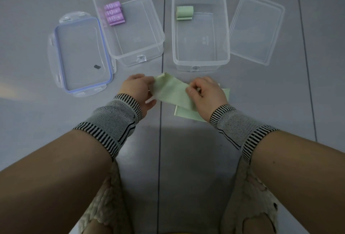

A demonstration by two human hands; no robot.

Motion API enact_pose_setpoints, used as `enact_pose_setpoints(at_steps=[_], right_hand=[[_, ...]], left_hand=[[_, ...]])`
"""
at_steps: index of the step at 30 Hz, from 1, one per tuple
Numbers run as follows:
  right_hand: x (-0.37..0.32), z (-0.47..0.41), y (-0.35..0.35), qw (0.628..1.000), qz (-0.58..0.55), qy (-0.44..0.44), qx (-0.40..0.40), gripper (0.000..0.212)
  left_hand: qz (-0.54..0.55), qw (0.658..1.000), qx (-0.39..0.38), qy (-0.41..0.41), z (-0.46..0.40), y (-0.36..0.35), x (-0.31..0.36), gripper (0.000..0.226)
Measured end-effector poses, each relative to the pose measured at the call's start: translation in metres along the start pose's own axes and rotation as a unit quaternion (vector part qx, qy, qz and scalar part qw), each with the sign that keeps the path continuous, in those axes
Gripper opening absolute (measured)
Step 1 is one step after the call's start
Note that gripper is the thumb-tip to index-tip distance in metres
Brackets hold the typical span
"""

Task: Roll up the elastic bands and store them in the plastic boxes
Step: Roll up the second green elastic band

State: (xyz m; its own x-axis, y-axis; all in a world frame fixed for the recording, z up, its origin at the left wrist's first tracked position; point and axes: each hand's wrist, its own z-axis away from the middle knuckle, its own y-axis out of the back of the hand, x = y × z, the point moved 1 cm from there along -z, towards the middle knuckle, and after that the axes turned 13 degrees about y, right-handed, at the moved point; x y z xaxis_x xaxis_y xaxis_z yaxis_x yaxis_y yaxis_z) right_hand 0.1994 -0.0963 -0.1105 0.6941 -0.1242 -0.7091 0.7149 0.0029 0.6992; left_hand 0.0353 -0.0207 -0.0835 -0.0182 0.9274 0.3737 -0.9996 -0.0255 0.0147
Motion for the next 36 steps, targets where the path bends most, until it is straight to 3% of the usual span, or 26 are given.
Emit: enact_pose_setpoints(at_steps=[2,5,8,12,17,21,24,29,32,36], right_hand=[[0.0,-0.001,-0.001,0.999,0.035,0.011,0.002,0.013],[0.0,0.0,0.0,0.998,0.061,0.024,-0.003,0.016],[0.001,0.001,-0.002,0.997,0.065,0.033,-0.006,0.016],[0.002,0.001,-0.002,0.996,0.088,0.018,0.01,0.022],[0.004,0.005,-0.006,0.993,0.116,0.018,0.017,0.042],[0.007,0.014,-0.002,0.989,0.126,0.03,0.066,0.034],[0.018,0.019,0.014,0.986,0.131,-0.01,0.104,0.037],[0.06,0.029,0.047,0.977,0.108,-0.162,0.082,0.049],[0.076,0.035,0.051,0.979,0.082,-0.185,0.021,0.048],[0.082,0.037,0.049,0.983,0.068,-0.169,-0.024,0.029]], left_hand=[[-0.106,0.993,0.026,-0.043,0.002,0.0,0.001,0.032],[-0.26,0.95,0.107,-0.137,0.004,0.002,0.001,0.012],[-0.3,0.928,0.13,-0.178,0.002,0.003,-0.003,0.015],[-0.289,0.927,0.163,-0.176,-0.002,0.006,-0.002,0.015],[-0.375,0.888,0.197,-0.178,-0.009,0.011,-0.008,0.05],[-0.479,0.806,0.149,-0.314,-0.004,-0.009,-0.027,0.041],[-0.535,0.759,0.091,-0.359,-0.002,-0.032,-0.044,0.033],[-0.577,0.723,0.054,-0.377,-0.005,-0.057,-0.06,0.037],[-0.596,0.707,0.04,-0.379,-0.004,-0.067,-0.065,0.041],[-0.602,0.701,0.036,-0.381,-0.003,-0.077,-0.07,0.044]])
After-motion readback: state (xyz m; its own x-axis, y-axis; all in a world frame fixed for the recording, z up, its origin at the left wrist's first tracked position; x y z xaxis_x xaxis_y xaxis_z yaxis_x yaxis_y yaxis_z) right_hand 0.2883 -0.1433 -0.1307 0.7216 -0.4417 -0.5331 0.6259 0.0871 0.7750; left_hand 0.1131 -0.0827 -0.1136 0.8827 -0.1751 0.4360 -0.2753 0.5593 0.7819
